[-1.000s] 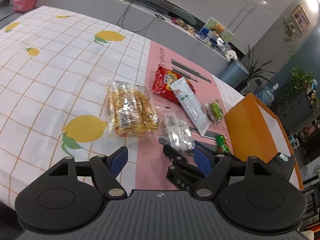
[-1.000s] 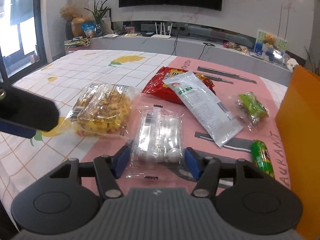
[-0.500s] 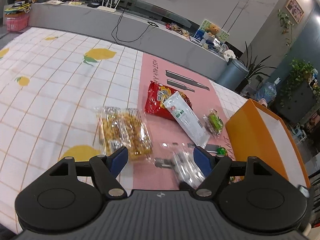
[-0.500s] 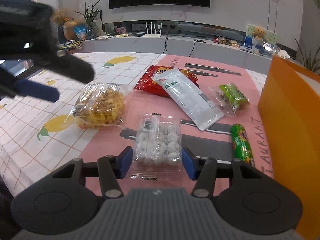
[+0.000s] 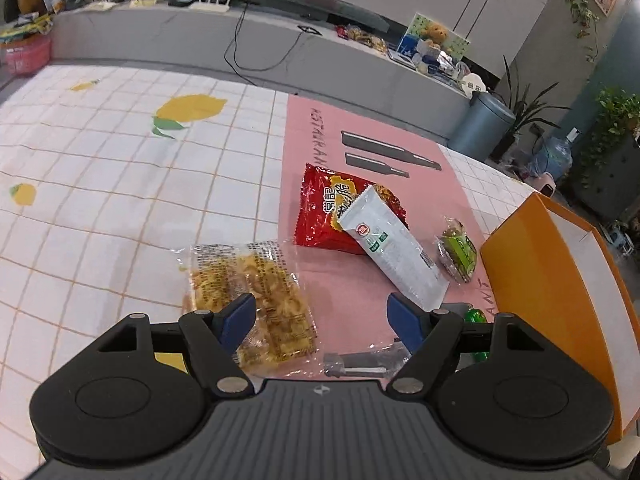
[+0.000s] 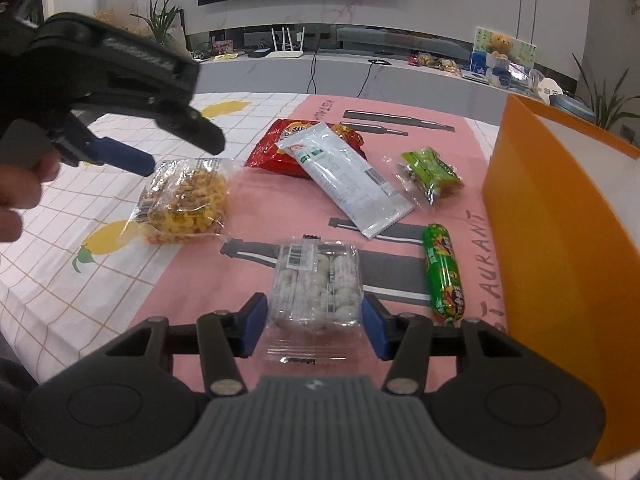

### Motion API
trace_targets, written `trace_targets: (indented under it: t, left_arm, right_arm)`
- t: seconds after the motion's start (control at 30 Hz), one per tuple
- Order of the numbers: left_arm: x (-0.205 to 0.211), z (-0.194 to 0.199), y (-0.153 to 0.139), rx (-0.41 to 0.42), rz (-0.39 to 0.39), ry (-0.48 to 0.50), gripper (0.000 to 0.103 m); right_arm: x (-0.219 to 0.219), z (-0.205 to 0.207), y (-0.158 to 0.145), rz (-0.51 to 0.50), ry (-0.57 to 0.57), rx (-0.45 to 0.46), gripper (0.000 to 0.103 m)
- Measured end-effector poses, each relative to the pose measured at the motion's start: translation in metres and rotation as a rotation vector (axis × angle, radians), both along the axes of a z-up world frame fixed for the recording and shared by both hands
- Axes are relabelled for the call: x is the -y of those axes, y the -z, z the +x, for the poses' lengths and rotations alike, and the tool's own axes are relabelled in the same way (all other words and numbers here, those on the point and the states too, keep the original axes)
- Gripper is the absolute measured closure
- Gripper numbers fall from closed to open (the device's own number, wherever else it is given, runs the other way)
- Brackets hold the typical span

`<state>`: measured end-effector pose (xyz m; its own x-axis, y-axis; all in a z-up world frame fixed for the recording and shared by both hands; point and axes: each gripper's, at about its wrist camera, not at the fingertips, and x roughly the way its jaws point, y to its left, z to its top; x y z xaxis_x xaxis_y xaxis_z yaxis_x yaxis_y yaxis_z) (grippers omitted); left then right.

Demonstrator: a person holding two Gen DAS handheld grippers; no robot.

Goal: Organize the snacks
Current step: 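Grasp the yellow pastry bag with the left tool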

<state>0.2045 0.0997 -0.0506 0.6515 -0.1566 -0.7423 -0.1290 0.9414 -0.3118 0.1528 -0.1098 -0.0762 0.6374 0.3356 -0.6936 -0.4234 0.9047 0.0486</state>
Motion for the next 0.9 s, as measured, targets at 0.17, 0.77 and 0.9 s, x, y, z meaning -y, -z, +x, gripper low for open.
trace_targets:
  t: [0.17,0.77,0.9]
  left_arm:
    - [0.001,0.012,0.01,-0.026,0.054,-0.008,0.016]
    - [-0.011,0.017,0.047,-0.163,0.14,-0.169,0.0]
    - [-0.009,0.014,0.048,-0.143,0.157,-0.161,0.0]
  right_arm:
    - [0.0,0.0,0.0,-0.007,0.009,-0.007,0.052]
    - [-0.004,0.002,0.009,-0.048,-0.001,-0.016,0.052]
    - [-0.005,0.003,0.01,-0.051,-0.002,-0.012,0.052]
